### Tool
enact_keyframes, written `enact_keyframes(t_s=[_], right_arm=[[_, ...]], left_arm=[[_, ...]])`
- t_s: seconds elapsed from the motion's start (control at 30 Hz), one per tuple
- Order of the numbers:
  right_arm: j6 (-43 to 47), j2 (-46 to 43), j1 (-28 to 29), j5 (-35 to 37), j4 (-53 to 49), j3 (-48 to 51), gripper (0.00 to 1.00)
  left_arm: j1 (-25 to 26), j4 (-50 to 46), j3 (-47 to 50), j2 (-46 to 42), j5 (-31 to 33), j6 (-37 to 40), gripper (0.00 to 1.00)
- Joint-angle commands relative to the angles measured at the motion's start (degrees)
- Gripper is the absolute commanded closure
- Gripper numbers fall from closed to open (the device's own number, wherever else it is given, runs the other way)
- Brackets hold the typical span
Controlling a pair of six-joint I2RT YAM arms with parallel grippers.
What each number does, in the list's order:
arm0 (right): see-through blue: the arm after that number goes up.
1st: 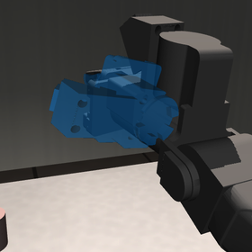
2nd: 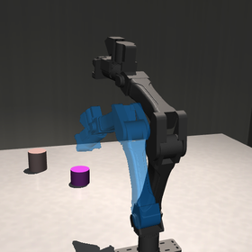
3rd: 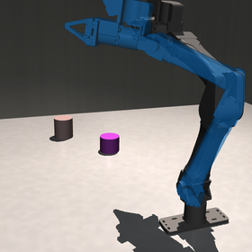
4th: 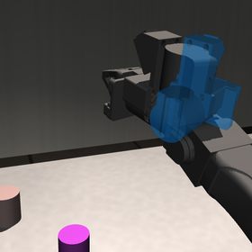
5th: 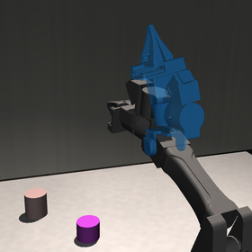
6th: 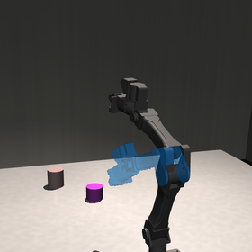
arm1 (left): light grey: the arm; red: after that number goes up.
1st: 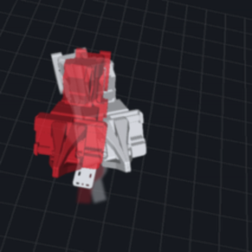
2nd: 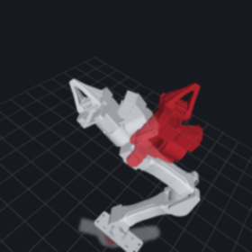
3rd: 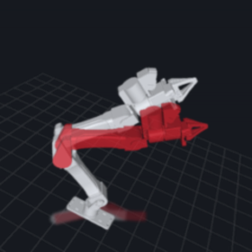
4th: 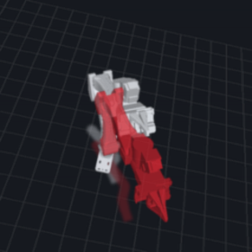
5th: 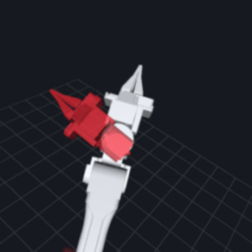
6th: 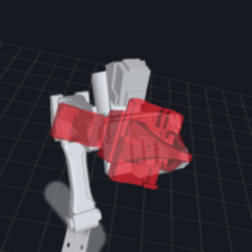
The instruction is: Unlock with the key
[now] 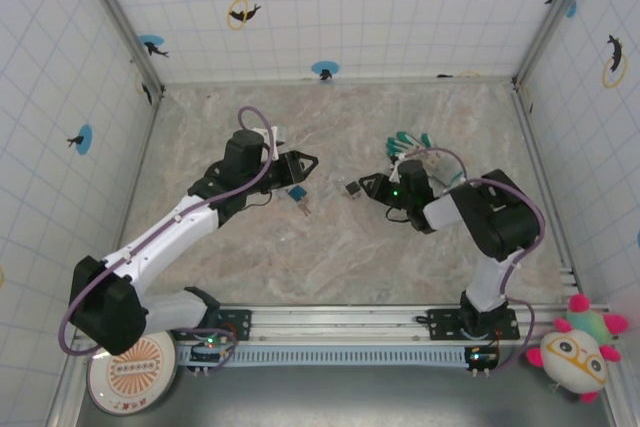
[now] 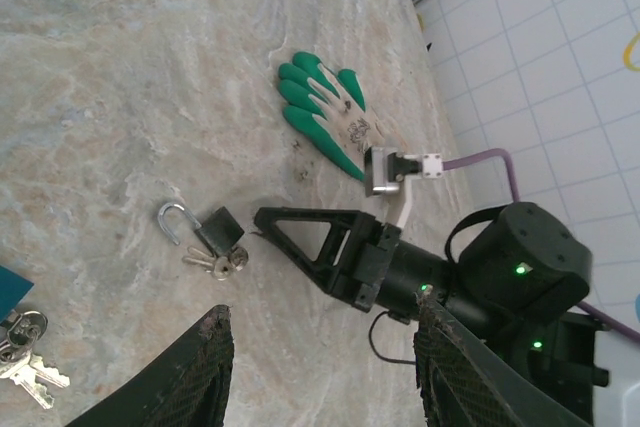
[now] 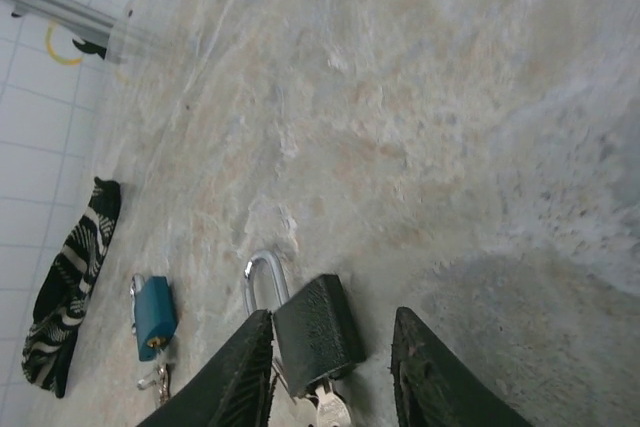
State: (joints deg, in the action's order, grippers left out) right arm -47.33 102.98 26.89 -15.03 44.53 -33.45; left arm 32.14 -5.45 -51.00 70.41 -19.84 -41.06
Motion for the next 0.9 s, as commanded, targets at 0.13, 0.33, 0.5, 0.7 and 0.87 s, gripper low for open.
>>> enact_keyframes(t_s=[0.13,0.33,0.5,0.7,0.87], right_arm=[[8.95,-16.16,-0.44,7.78,-16.36,1.98,0.53],[11.87,-28.75,-2.83,11.11,-25.93,4.13,0.02],[14.46,-37.98,-4.72,15.84,-35.78,3.98,0.03],[20.79,-47.15,-5.17,33.33,-53.01,-0.64,0.03],[24.82,-48.84,-5.14,50.52,-59.96,-6.22,0.03]], left_arm=[[0.03,-0.75,1.84,-1.63,3.51,-0.95,0.43],[-0.06,-4.35,2.44,-2.80,9.85,-1.00,0.03],[-0.14,-9.92,1.00,-2.58,15.78,0.57,0.02],[-1.34,-20.42,-3.37,-2.26,28.93,4.67,0.03],[-2.39,-20.20,-3.98,-5.81,45.37,10.47,0.03]])
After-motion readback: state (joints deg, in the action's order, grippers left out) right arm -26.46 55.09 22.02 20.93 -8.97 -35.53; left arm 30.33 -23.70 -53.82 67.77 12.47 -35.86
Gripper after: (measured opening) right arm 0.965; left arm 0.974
